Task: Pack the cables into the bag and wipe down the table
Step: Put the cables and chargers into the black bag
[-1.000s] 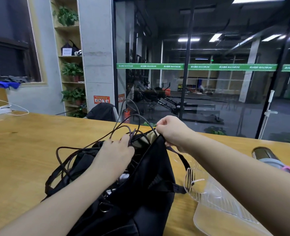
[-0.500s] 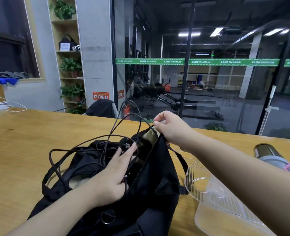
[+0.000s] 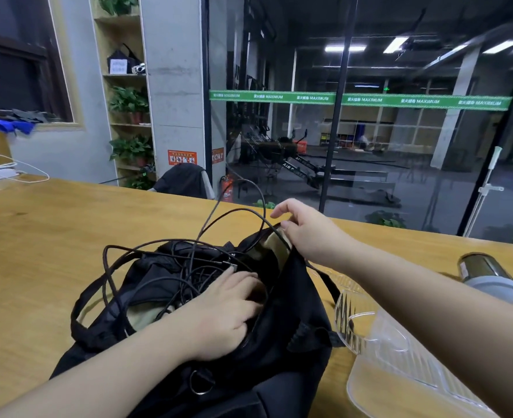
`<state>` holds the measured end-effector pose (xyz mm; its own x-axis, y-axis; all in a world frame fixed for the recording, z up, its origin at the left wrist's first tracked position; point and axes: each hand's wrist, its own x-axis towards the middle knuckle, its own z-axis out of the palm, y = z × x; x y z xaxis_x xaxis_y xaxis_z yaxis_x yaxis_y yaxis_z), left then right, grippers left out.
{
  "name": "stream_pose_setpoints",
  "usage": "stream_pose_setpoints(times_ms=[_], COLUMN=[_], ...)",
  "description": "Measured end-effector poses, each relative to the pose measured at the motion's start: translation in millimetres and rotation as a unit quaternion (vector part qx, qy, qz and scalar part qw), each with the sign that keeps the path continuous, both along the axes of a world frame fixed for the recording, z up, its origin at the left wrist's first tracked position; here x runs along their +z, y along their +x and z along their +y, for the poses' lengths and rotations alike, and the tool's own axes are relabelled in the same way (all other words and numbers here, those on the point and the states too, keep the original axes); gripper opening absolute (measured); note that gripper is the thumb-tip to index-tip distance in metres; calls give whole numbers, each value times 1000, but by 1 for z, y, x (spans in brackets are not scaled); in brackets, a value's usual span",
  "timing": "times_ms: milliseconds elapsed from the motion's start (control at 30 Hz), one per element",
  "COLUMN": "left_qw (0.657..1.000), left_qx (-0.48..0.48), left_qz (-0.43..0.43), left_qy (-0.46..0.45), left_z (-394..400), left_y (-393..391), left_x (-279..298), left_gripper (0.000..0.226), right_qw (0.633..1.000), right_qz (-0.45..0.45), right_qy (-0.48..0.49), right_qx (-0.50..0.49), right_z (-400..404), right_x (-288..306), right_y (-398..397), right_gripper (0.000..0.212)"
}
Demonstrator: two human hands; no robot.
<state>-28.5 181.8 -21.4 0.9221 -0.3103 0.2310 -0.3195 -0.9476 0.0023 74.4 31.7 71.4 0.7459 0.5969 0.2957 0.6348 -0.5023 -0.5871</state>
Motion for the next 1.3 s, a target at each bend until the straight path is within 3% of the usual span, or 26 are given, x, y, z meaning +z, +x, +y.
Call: stream_pose_setpoints(times_ms=[100, 200, 267, 333, 400, 500, 533, 633, 733, 800, 867, 967, 1100, 1200, 1300], left_qw=[999, 1000, 994, 979, 964, 960, 963, 984, 994, 994, 992, 992, 994, 998, 997], left_qx=[22, 9, 36, 36, -4, 27, 47, 89, 95, 61, 8, -31, -9, 25, 58], left_qz=[-13, 3, 5, -66, -123, -241, -245, -136, -43, -48, -55, -24, 12, 40, 47], left_qy=[26, -26, -102, -189, -237, -137, -106, -68, -37, -74, -111, -120, -111, -38, -16], left_z=[-1, 6, 10, 15, 17, 23, 24, 28, 30, 25, 20, 11, 8, 9, 13], left_y=[0, 5, 10, 9, -4, -16, -13, -5, 4, 2, 0, -5, -2, 10, 21], left_x=[-4, -7, -2, 3, 6, 10, 13, 19, 11, 11, 7, 3, 3, 6, 10], left_gripper=[61, 70, 54, 32, 36, 38, 40, 69, 75, 68, 59, 51, 42, 39, 22], right_qw=[998, 986, 979, 975, 968, 956, 953, 953, 969, 985, 983, 978, 989, 986, 983], right_qz=[-12, -65, -72, -66, -70, -80, -84, -84, -84, -72, -70, -87, -110, -131, -116], right_qy=[-24, -103, -138, -157, -182, -220, -228, -224, -175, -141, -168, -183, -54, 35, 107], right_qx=[56, 116, 130, 142, 156, 175, 179, 186, 156, 70, -14, -57, -81, -95, -97], right_z=[-1, -2, -3, -3, -2, 0, 2, 3, 2, 0, -3, 0, 12, 19, 17], right_x=[-4, -9, -12, -13, -14, -18, -18, -18, -19, -17, -15, -13, -7, 11, 23], right_y=[-8, -13, -14, -14, -14, -13, -14, -14, -11, -3, 7, 19, 22, 18, 17], right_gripper=[29, 35, 37, 38, 38, 36, 36, 34, 33, 36, 31, 23, 28, 24, 24])
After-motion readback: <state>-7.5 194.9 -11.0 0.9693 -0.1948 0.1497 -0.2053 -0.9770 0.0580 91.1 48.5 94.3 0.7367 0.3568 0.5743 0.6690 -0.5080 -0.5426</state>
